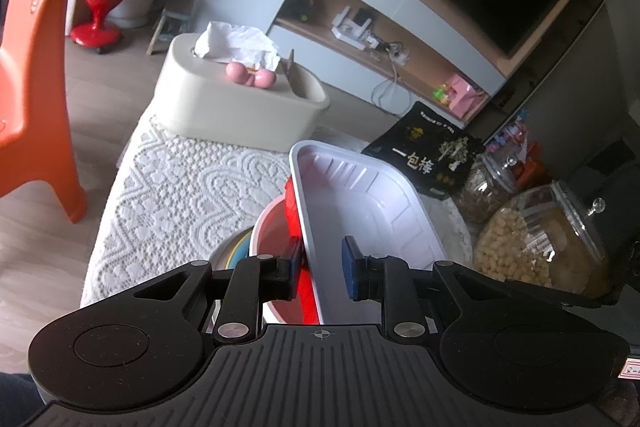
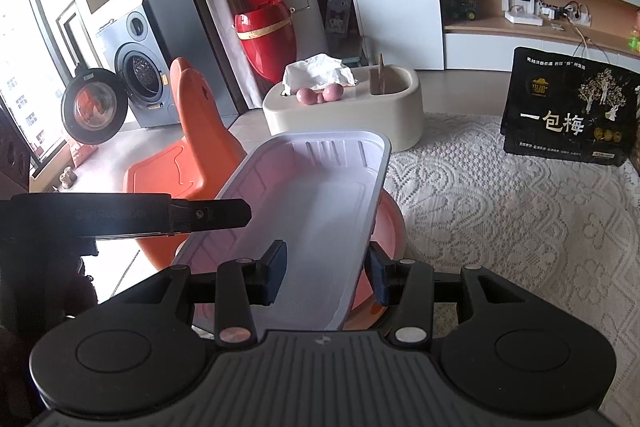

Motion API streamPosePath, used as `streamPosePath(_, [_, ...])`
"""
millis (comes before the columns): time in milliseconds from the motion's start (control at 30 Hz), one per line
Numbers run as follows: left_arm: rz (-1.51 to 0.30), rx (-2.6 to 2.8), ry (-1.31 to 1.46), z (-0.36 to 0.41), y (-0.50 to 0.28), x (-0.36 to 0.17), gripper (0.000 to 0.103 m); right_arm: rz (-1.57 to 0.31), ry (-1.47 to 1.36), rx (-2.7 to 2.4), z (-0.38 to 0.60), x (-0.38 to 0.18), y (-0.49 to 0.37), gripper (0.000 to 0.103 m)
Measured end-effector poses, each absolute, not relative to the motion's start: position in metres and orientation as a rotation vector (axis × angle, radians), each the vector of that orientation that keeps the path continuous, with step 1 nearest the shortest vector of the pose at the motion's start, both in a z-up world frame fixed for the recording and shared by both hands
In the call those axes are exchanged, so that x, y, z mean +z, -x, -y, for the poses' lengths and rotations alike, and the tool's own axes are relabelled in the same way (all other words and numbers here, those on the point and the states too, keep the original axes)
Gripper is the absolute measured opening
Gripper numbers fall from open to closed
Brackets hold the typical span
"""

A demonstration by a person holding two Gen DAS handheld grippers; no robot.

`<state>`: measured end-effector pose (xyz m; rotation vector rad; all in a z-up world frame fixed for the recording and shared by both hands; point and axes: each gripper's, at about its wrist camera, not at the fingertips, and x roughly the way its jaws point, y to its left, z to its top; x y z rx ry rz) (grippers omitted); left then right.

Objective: Organize plates and bowls
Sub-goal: 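Open both tools and pull them back from the tray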

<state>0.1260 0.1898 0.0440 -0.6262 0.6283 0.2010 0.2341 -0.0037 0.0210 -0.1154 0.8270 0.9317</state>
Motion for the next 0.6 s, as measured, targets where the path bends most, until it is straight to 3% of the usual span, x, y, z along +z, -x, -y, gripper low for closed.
streamPosePath(333, [-0.616, 0.213, 0.682, -0.194, -0.12, 0.044, 0.024, -0.816, 0.095, 0.926, 0.009, 0.02, -0.235, 0.044])
streamPosePath(467, [-0.563, 0.258, 0.664, -0.19, -0.1, 0.056, 0.024, -0.763, 0.062, 0.905, 0.024, 0.024, -0.232, 0.053])
streamPosePath(600, [-0.463, 0.327, 0.604, -0.173, -0.068, 0.073, 0.024, -0.696, -0.015, 0.907, 0.051, 0.034, -0.218, 0.055])
